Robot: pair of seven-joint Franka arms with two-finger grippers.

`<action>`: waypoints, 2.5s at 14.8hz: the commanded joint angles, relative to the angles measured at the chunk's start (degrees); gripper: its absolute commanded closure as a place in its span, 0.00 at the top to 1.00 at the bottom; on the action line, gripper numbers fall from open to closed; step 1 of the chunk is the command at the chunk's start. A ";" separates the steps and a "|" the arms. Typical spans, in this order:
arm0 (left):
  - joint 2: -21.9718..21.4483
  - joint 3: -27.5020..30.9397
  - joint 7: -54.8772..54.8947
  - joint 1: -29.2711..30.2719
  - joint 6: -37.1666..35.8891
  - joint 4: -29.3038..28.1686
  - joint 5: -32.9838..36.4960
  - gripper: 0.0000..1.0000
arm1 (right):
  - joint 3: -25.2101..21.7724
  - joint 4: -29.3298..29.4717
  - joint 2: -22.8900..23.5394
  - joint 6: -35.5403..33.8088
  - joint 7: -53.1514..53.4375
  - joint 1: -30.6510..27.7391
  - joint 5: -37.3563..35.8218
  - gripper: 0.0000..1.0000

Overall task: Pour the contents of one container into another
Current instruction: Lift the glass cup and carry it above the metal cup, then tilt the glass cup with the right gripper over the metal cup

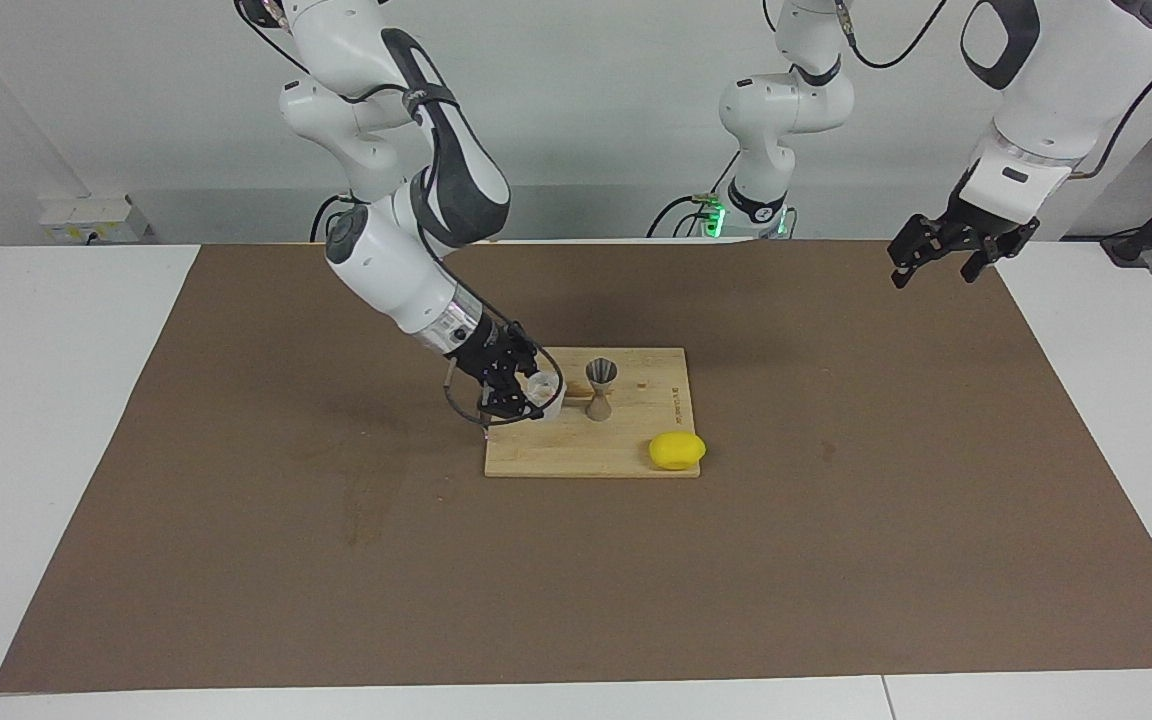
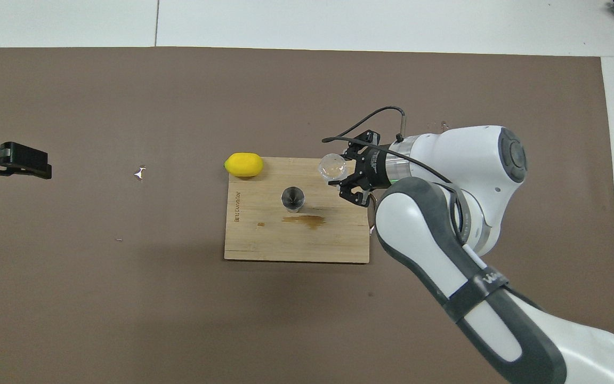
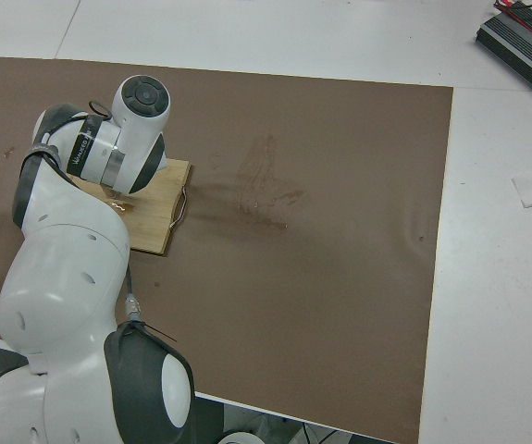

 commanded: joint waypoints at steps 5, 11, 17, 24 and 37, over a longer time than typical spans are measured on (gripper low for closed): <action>-0.80 0.14 -0.28 0.01 0.74 -1.05 0.70 1.00 | -0.31 2.69 0.47 0.82 11.47 4.13 -14.74 0.07; -0.80 0.14 -0.11 0.45 0.74 -1.22 0.70 1.00 | -0.13 3.31 0.47 0.30 21.76 7.81 -32.59 0.07; -0.89 0.14 -0.02 0.54 0.82 -1.57 0.70 1.00 | -0.13 3.40 0.38 -0.32 25.10 10.01 -41.56 0.07; -0.98 0.14 -0.11 0.54 0.91 -1.58 0.70 1.00 | -0.13 3.14 -0.06 -2.42 25.64 11.07 -50.17 0.07; -0.98 0.14 -0.02 0.54 0.91 -1.66 0.70 1.00 | 0.22 3.14 -0.59 -5.06 26.43 11.69 -53.00 0.06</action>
